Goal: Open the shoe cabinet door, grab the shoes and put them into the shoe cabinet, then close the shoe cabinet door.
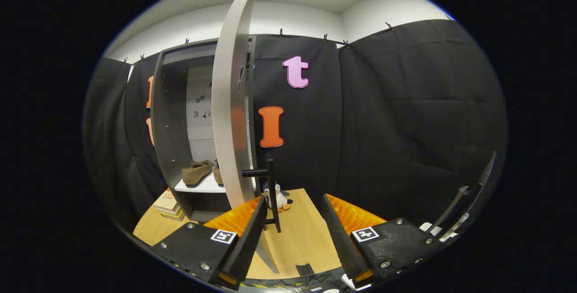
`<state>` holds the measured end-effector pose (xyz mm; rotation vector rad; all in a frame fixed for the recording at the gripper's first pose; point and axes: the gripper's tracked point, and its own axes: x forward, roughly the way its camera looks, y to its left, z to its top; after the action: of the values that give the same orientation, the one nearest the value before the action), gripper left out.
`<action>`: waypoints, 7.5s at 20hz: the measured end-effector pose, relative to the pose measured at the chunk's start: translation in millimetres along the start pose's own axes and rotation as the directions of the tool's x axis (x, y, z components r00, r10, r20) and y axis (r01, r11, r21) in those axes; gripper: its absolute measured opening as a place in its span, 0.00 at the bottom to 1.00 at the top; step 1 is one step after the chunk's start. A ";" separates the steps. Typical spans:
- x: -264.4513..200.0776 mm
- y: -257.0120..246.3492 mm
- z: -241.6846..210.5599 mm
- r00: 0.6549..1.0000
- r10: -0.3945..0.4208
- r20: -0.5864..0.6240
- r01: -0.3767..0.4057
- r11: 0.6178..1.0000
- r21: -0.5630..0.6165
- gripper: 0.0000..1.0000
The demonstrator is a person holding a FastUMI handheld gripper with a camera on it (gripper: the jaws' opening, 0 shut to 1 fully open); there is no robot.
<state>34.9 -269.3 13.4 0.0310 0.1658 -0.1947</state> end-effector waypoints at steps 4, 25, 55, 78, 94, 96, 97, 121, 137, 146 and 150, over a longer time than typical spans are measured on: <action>3.7 7.5 -2.9 0.999 0.023 0.031 -0.023 1.000 0.002 0.77; -2.6 136.4 -13.1 0.943 0.327 0.065 -0.329 0.944 0.013 0.75; 56.7 281.5 -24.0 0.855 0.519 0.014 -0.519 0.855 -0.015 0.83; 70.2 339.6 -27.8 0.872 0.489 0.018 -0.482 0.865 -0.141 0.83; 71.8 342.5 -29.0 0.893 0.448 0.039 -0.437 0.884 -0.164 0.85; 69.4 343.6 -30.9 0.898 0.439 0.034 -0.428 0.888 -0.169 0.86; 71.6 343.9 -32.2 0.900 0.434 0.028 -0.424 0.890 -0.167 0.86; 83.4 343.9 -34.8 0.949 0.313 0.048 -0.298 0.935 -0.193 0.89; 29.4 321.7 -25.9 0.946 0.313 0.082 -0.294 0.938 -0.182 0.91; -70.0 255.2 -33.3 0.960 0.247 0.133 -0.226 0.962 -0.152 0.91; -112.4 227.1 -40.0 0.968 0.215 0.127 -0.200 0.973 -0.119 0.91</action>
<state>-36.0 -23.3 -4.0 -0.0703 0.0327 0.0218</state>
